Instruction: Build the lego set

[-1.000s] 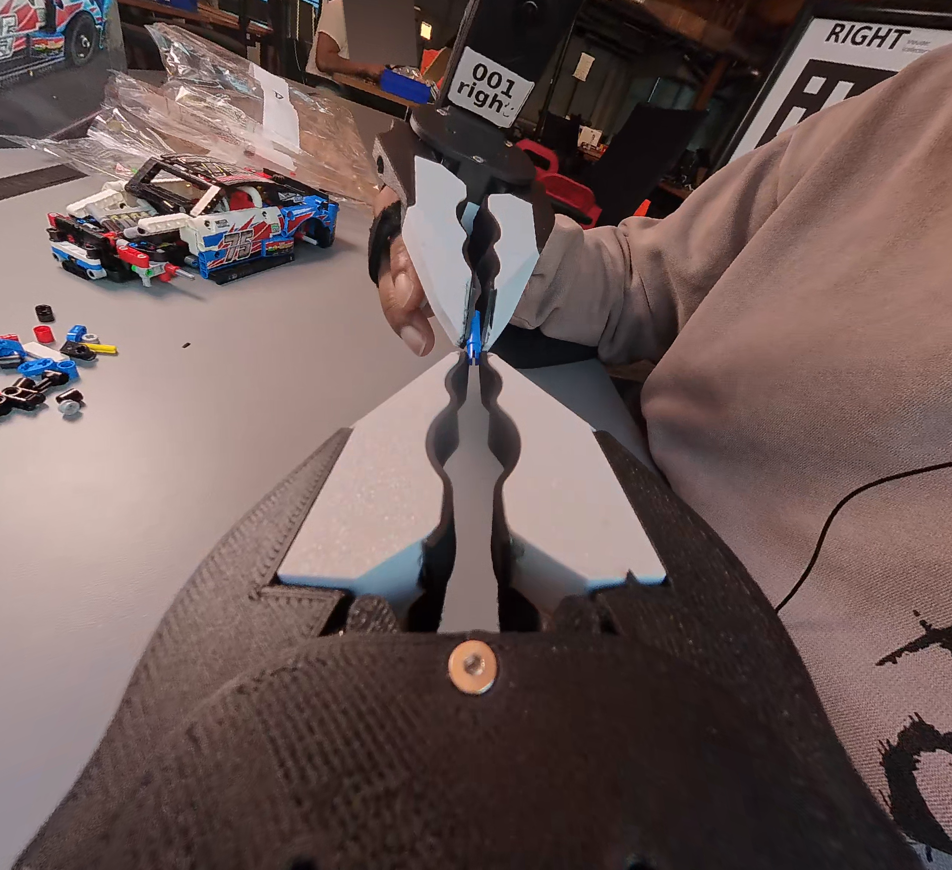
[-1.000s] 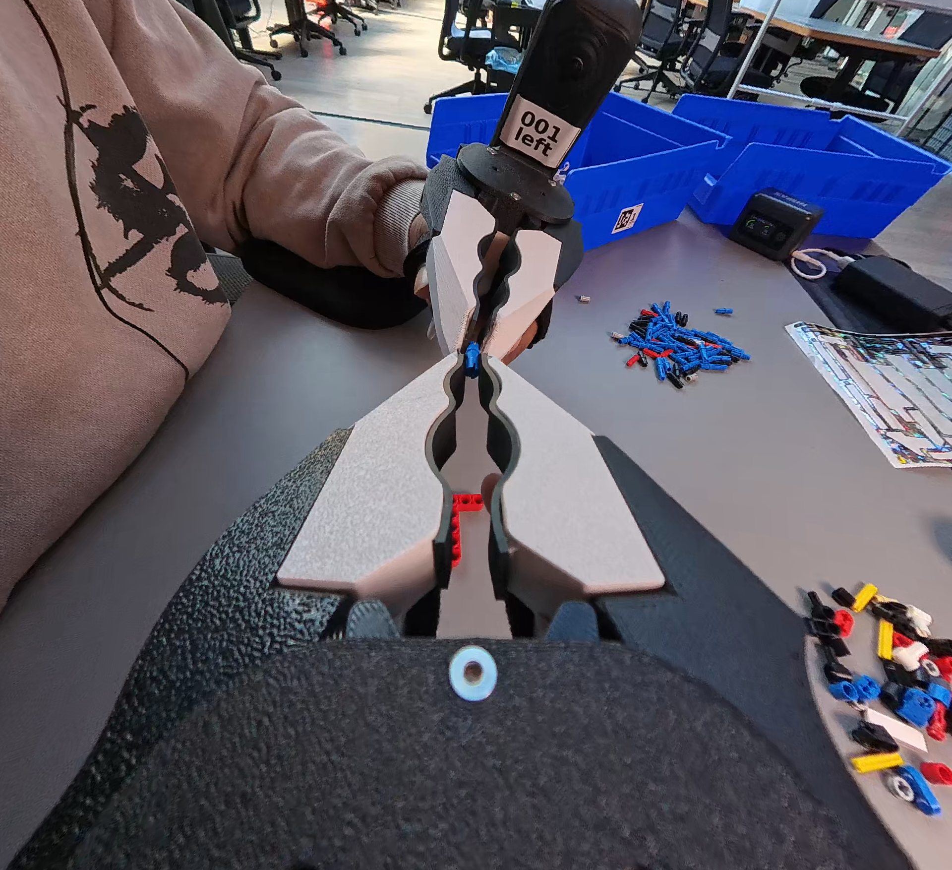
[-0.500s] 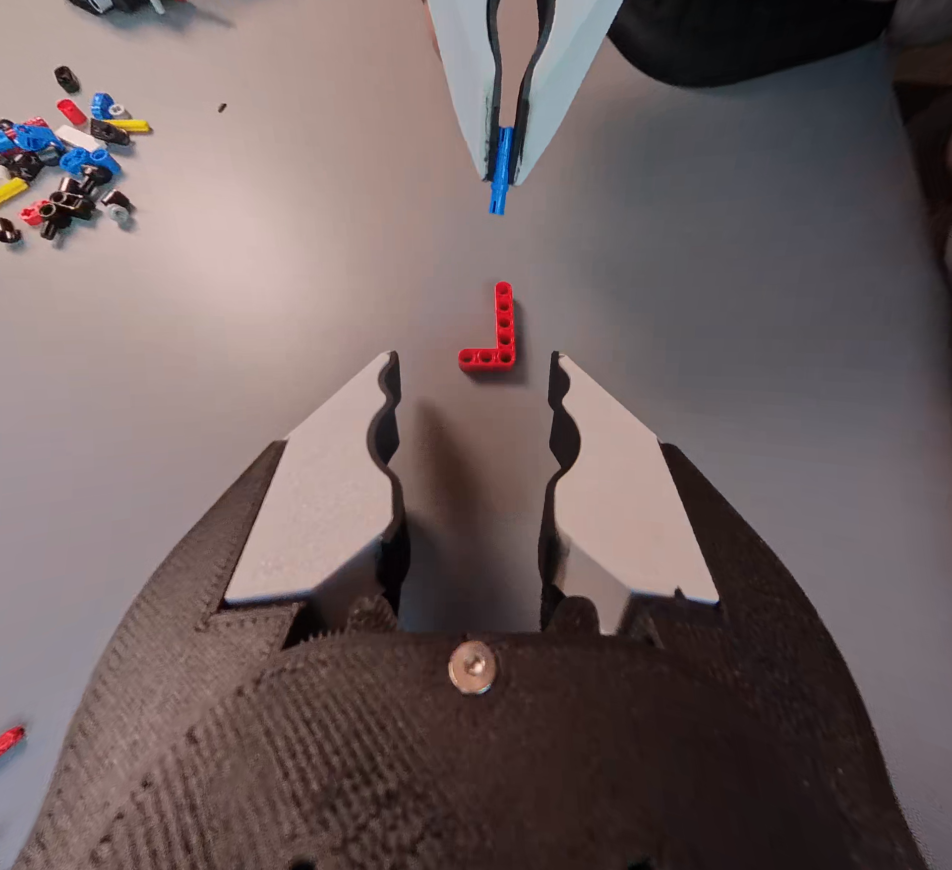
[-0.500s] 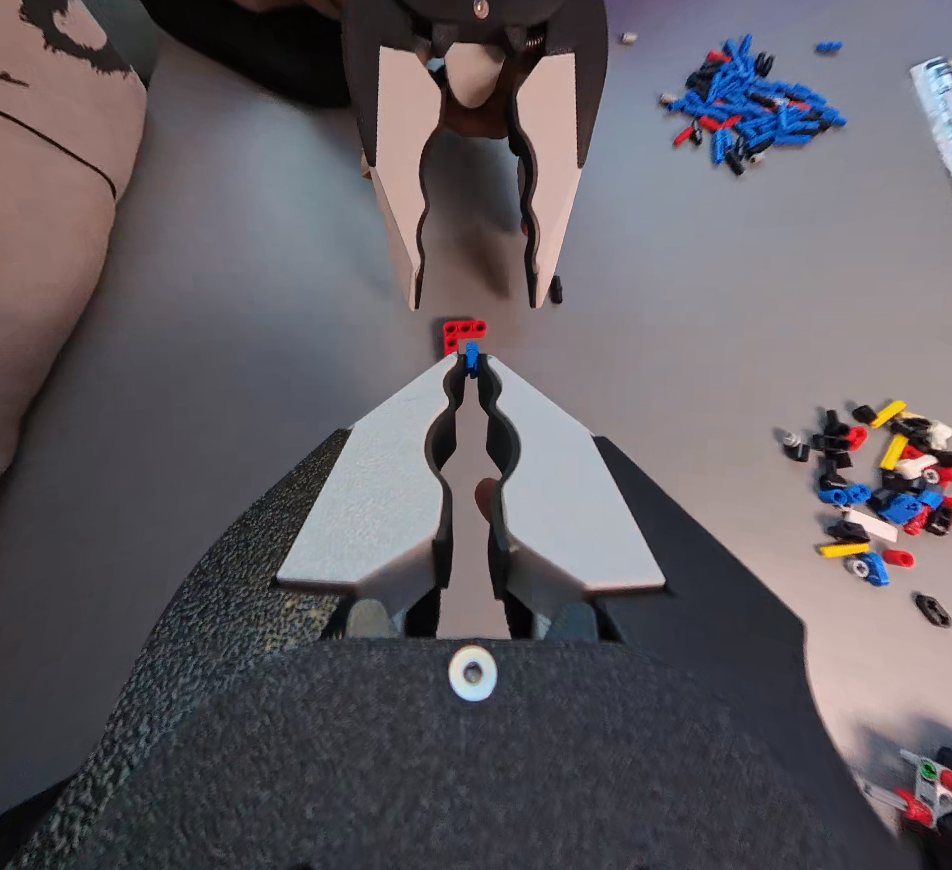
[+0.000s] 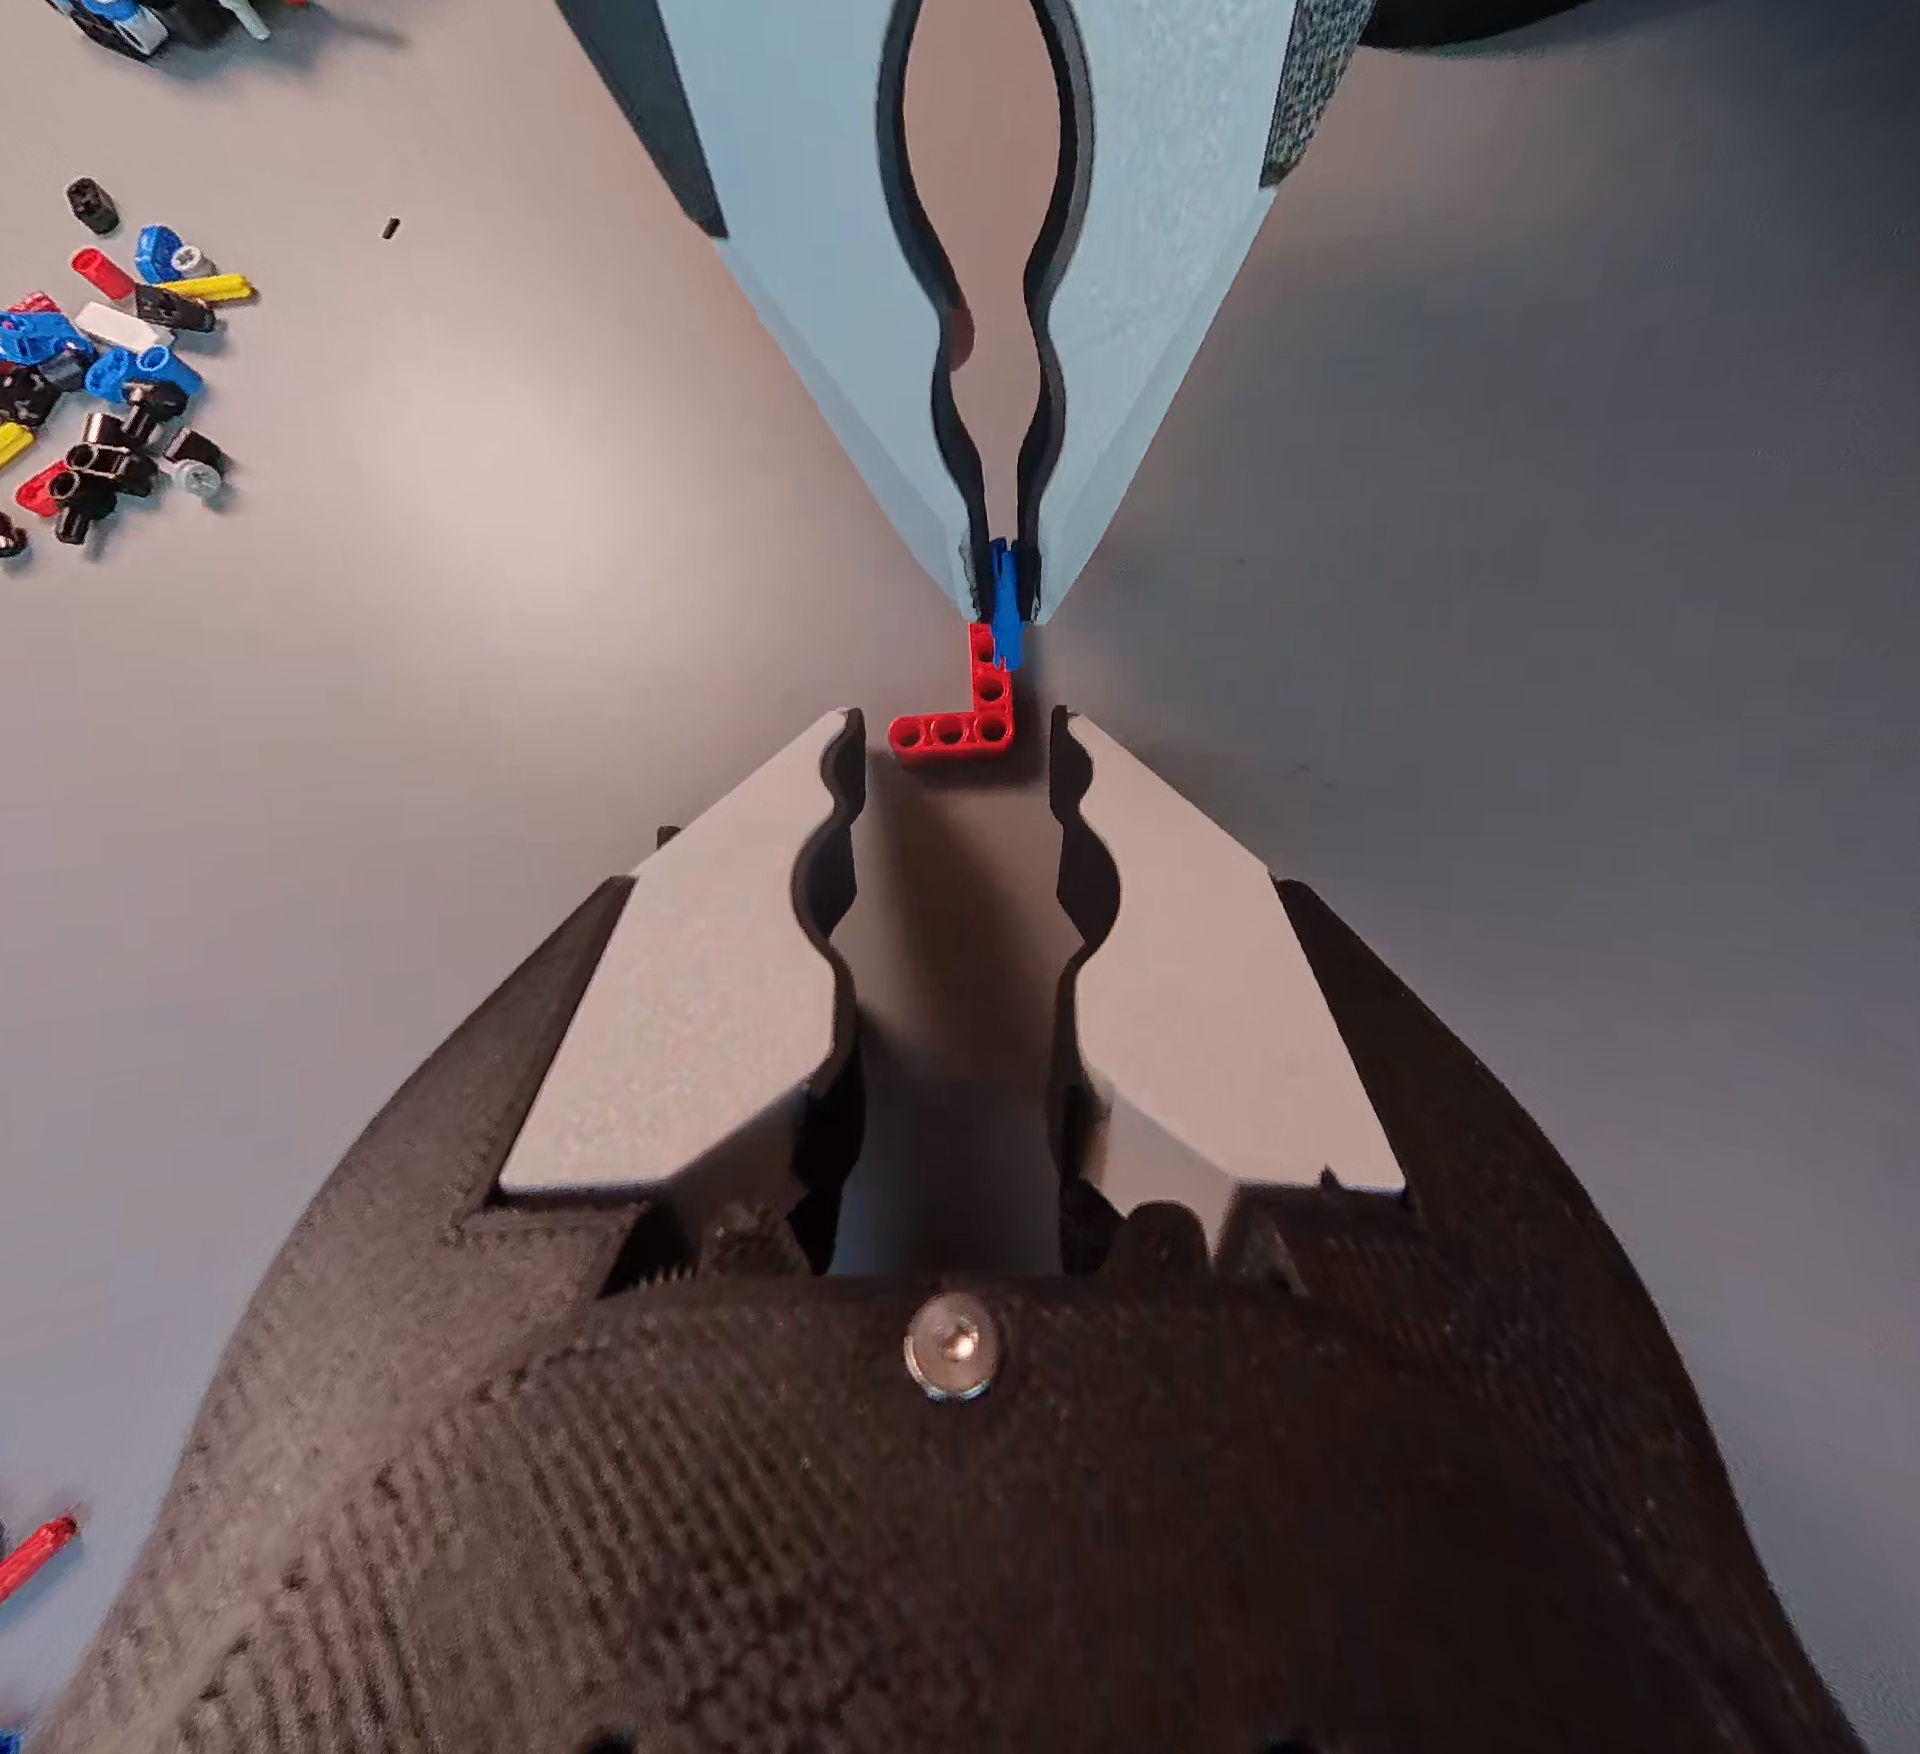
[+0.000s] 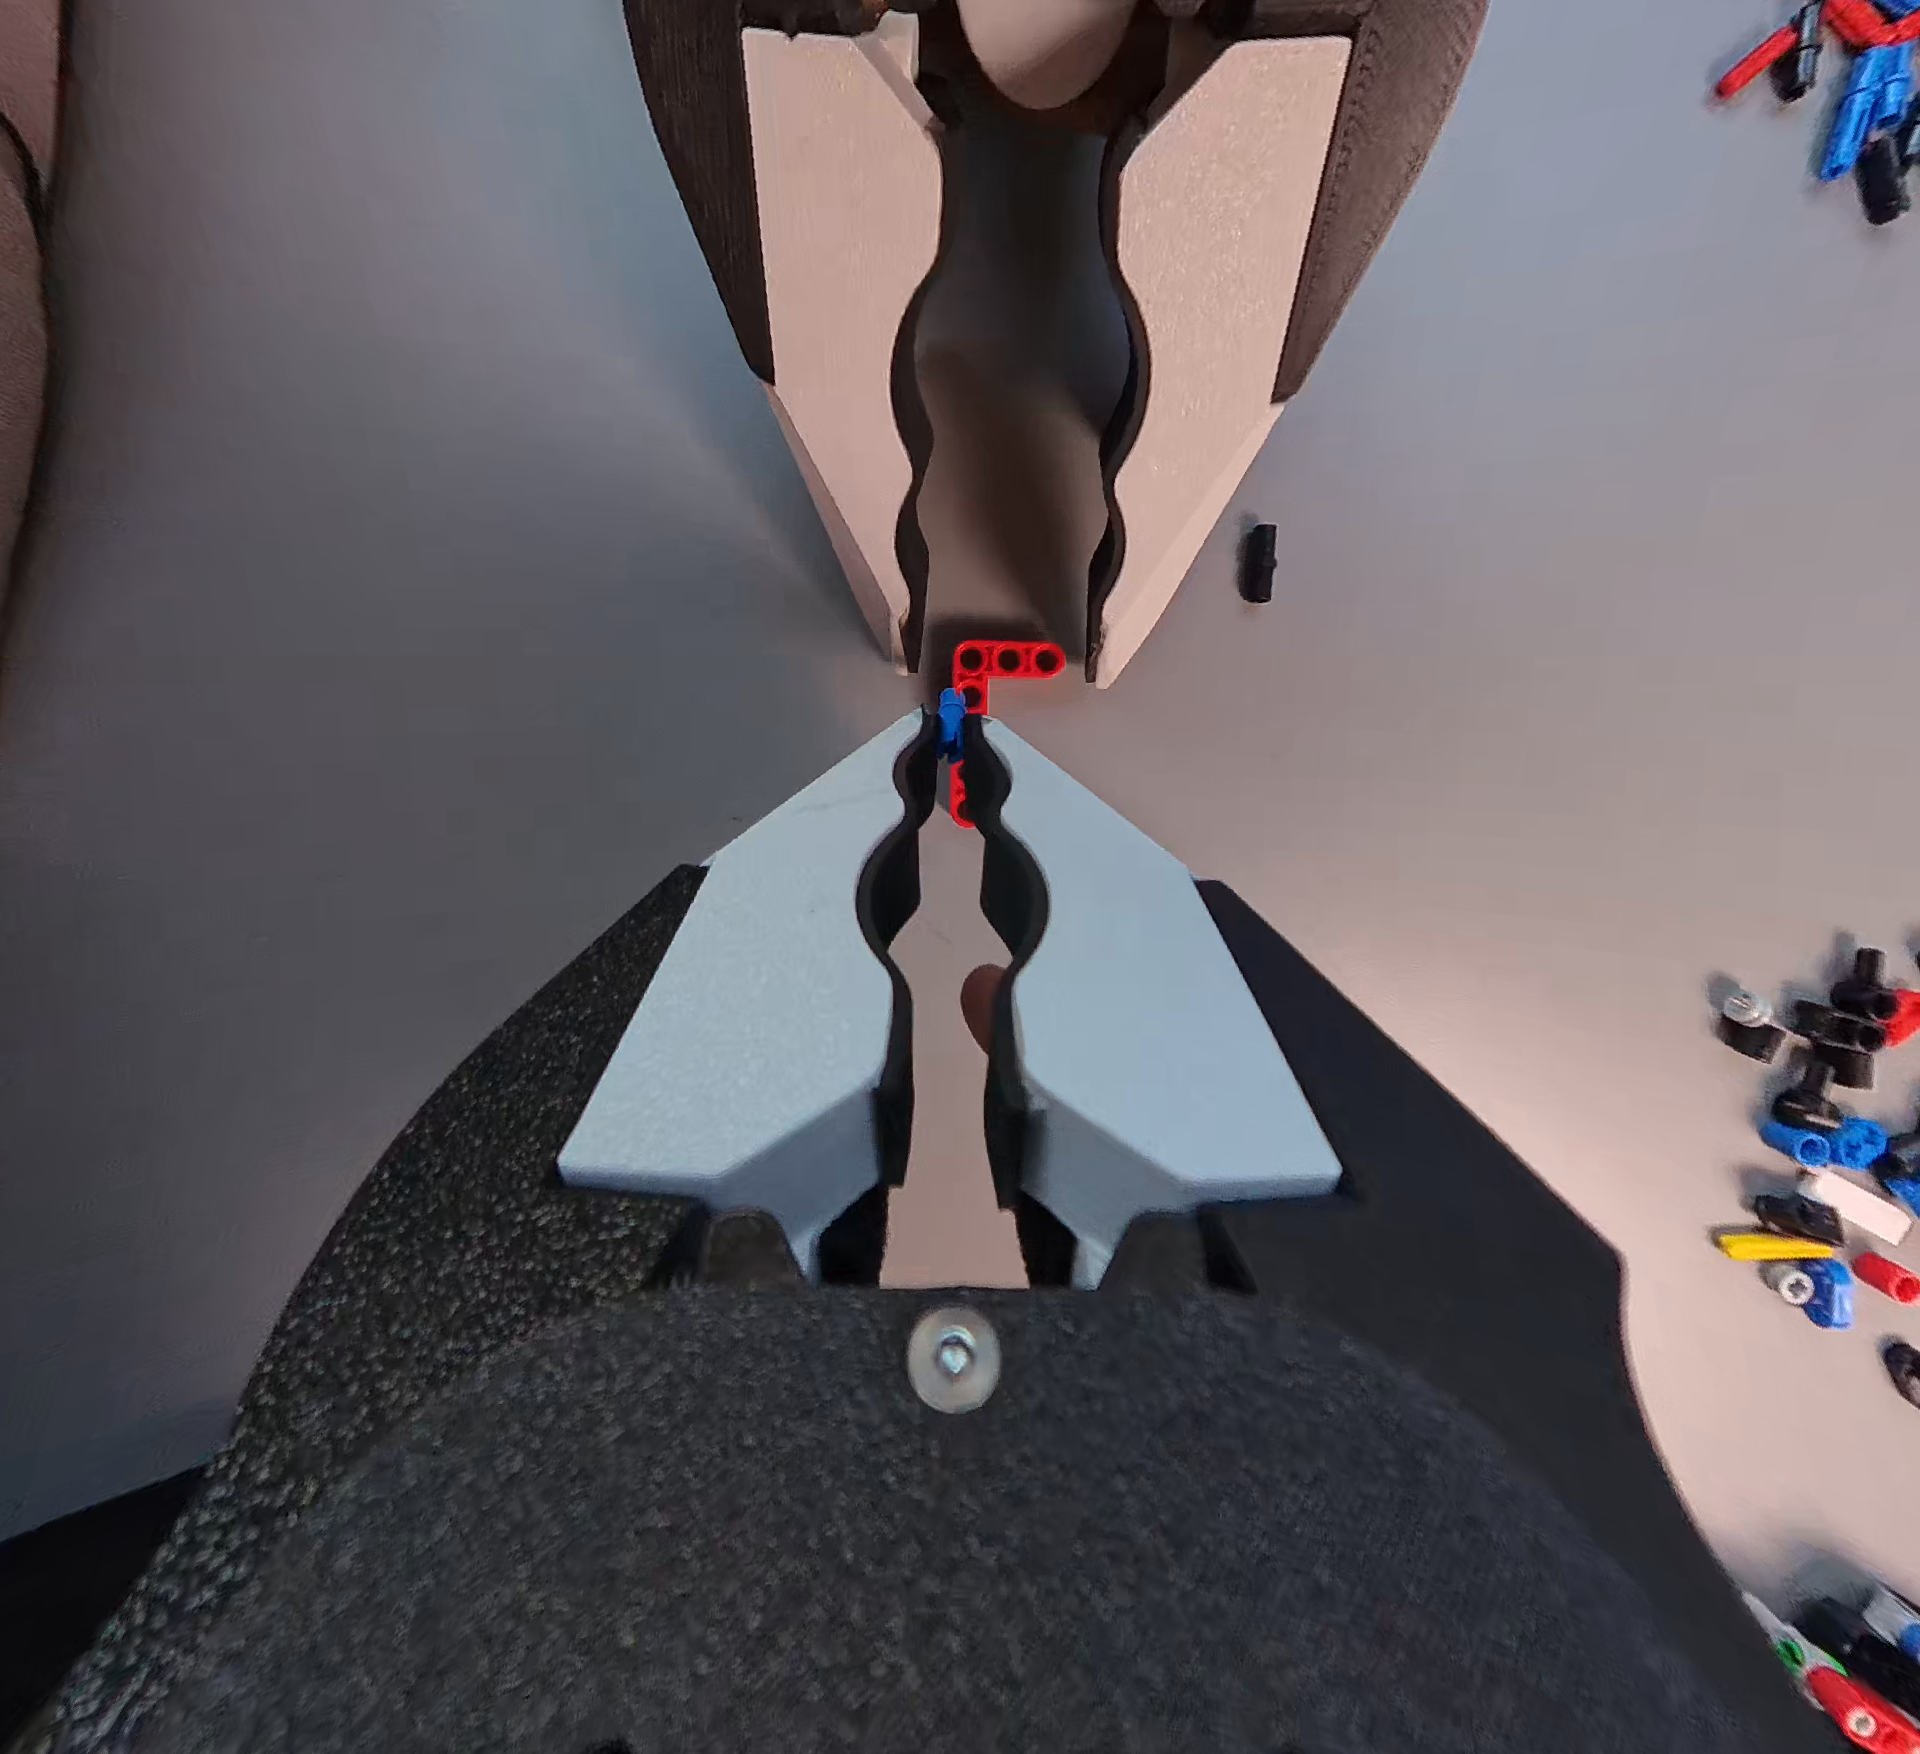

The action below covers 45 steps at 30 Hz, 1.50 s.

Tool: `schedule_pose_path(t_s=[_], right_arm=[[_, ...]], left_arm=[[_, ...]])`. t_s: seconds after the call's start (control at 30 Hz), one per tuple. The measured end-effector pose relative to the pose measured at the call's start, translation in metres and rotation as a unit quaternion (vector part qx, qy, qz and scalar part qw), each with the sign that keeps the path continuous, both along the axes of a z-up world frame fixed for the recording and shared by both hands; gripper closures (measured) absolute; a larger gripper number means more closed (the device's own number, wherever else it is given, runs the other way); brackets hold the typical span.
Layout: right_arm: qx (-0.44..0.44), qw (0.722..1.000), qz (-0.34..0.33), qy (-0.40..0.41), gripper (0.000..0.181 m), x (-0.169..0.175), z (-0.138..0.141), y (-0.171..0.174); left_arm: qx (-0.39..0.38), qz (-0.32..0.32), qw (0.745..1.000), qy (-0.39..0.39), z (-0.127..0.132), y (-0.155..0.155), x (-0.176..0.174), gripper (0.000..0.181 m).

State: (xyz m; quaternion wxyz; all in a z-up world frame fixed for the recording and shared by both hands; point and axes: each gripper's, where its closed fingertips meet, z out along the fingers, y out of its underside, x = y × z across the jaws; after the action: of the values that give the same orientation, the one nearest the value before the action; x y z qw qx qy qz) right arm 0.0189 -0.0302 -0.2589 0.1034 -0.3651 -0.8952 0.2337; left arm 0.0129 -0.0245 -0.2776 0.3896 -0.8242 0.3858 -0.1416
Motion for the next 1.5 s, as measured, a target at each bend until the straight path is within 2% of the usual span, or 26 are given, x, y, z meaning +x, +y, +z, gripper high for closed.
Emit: schedule_pose_path(t_s=[0.23, 0.53, 0.8, 1.03, 1.17, 1.5], right_arm=[[0.031, 0.999, -0.006, -0.031, 0.179, 0.0001, -0.0085, 0.0044], [0.068, 0.995, -0.004, -0.069, 0.179, 0.0027, -0.01, 0.0061], [0.098, 0.993, -0.005, -0.065, 0.179, 0.0004, -0.01, 0.0058], [0.148, 0.986, 0.046, -0.055, 0.179, -0.0008, -0.0101, 0.0048], [0.178, 0.978, 0.093, -0.047, 0.179, -0.0012, -0.0103, 0.003], [0.209, 0.966, 0.135, -0.066, 0.179, -0.0063, -0.0111, -0.0005]], left_arm=[[0.006, -0.002, 1.0, 0.001, -0.0003, 0.0009, 0.002, 0.158], [0.006, -0.002, 1.0, -0.001, -0.0005, 0.0013, 0.0017, 0.158], [0.009, -0.002, 1.0, -0.007, -0.0004, 0.0016, -0.0002, 0.158], [0.018, -0.019, 1.0, -0.003, -0.0001, 0.0008, -0.0012, 0.158], [-0.002, -0.023, 1.0, -0.018, -0.0005, -0.0006, -0.0021, 0.158], [-0.008, -0.03, 0.999, -0.021, -0.0009, -0.0028, -0.0077, 0.158]])
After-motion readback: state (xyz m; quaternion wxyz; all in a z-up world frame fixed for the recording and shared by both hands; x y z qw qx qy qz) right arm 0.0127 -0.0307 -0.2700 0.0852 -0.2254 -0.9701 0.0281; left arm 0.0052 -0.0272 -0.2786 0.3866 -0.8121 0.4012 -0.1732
